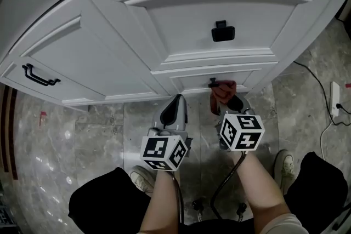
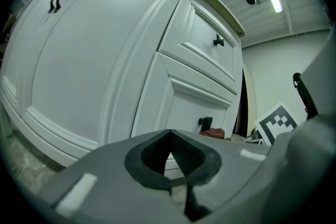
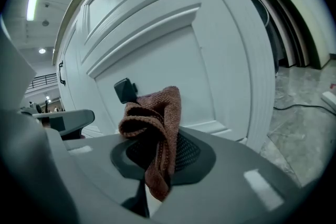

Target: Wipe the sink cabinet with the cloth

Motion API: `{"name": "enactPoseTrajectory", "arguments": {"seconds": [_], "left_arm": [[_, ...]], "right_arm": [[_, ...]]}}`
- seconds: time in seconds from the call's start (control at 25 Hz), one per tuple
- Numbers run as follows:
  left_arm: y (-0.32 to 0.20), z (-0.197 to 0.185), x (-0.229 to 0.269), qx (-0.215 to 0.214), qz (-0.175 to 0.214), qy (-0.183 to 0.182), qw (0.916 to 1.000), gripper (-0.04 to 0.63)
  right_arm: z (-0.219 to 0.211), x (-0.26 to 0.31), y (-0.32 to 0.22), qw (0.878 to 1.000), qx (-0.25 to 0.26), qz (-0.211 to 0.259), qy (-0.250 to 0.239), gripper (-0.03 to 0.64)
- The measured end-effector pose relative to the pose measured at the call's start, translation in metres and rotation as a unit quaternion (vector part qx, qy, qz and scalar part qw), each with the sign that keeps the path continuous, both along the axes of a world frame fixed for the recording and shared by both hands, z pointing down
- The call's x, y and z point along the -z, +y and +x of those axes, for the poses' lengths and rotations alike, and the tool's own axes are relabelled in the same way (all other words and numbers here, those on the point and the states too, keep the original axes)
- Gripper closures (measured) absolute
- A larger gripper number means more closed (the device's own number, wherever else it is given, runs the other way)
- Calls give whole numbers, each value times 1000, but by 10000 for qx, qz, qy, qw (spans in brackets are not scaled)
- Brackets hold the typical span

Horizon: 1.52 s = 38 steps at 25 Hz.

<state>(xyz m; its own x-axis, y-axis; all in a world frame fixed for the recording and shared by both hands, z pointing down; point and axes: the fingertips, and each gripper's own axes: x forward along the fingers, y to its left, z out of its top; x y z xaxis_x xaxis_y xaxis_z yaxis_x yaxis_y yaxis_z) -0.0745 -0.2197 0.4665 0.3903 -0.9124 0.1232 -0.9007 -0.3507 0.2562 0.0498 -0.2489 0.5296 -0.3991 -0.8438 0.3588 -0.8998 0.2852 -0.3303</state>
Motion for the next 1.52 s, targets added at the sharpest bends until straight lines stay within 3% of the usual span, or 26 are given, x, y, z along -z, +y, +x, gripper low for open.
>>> {"name": "enactPoseTrajectory", "arguments": {"seconds": [0.36, 0.64, 0.92, 1.24, 1.36, 1.52], "left_arm": [[1, 36, -6, -230, -32, 46, 9997, 595], [8, 62, -3, -435, -1, -40, 9990, 595], [23, 48, 68, -330, 658, -321, 9968, 595], [75, 29, 170, 94, 1509, -430, 9876, 595], [109, 35, 191, 88, 1685, -663, 9834, 595], [156, 37, 210, 175, 1764, -616, 9822, 595]], "right_arm": [[74, -2, 0, 9975, -669, -55, 235, 535], [116, 0, 12, 9922, -1226, -208, -15, 538], [118, 76, 29, 9912, -1205, 533, -133, 538], [76, 193, 76, 9802, -588, 1883, 170, 537], [70, 215, 105, 9769, -494, 2077, 67, 537], [66, 237, 147, 9727, -409, 2282, 108, 537]]}}
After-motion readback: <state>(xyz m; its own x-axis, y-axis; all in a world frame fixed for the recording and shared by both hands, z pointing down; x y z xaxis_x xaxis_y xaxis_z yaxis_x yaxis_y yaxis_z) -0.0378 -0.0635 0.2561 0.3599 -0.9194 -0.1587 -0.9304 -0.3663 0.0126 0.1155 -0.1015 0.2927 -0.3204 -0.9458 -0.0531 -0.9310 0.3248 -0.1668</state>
